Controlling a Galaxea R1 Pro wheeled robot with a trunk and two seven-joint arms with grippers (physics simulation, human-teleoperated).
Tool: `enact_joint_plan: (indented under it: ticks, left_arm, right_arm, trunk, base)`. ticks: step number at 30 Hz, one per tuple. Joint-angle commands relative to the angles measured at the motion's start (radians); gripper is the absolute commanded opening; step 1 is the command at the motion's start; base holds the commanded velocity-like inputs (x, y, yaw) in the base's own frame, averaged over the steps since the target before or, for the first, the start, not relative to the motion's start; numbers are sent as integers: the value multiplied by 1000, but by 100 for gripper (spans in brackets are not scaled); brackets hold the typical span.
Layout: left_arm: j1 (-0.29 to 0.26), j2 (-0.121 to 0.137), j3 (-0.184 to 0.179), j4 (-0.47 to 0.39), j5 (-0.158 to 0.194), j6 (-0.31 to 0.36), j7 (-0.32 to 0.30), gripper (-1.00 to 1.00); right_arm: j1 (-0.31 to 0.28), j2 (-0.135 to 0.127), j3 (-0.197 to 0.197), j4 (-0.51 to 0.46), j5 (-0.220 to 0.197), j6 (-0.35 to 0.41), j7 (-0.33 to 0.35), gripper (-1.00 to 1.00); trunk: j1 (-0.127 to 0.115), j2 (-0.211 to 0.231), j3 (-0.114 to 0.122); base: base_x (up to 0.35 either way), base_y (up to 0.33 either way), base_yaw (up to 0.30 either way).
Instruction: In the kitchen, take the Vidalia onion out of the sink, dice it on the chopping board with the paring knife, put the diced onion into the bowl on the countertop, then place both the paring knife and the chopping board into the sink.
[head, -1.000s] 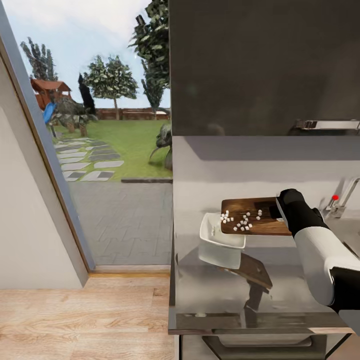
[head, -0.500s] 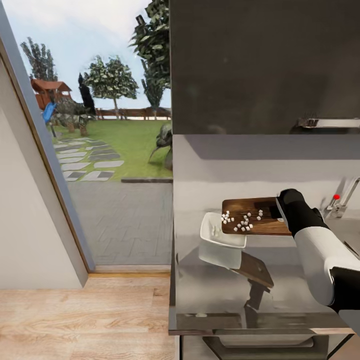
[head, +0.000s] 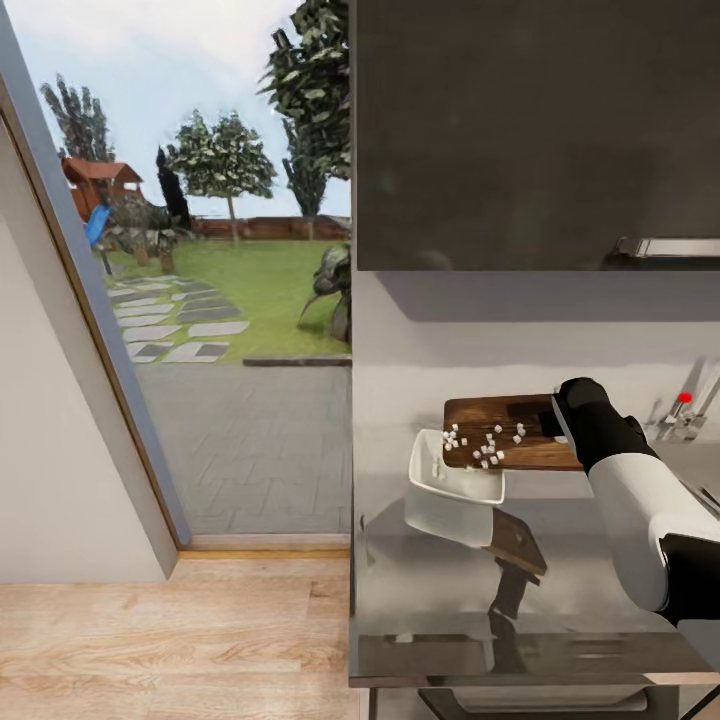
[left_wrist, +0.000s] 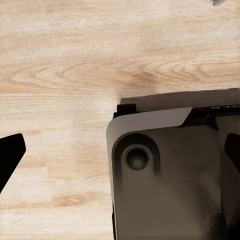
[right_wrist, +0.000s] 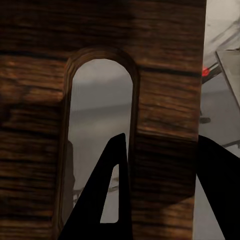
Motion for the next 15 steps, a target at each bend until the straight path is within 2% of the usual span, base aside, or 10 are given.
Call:
enact_joint_plan:
  ticks: [1,10,15]
  left_arm:
    - [-2,-1,-9,5,10,-7,0,100]
    - [-2,0,-9,5,10,-6,0,100]
    - [-2,0,-9,5,10,-6,0,100]
  right_arm:
    - [-1,0,-2,-1,1,3,1,-100]
    - [-1,1,-2,0,2,2,0,-100]
    - [-1,10,-2,-1,3,2,-5,-100]
  trunk:
    - [0,-1,-1]
    - [0,-1,-1]
    - [0,-1,-1]
  base:
    - [0,0,0]
    - [22,0,0]
    - [9,0,0]
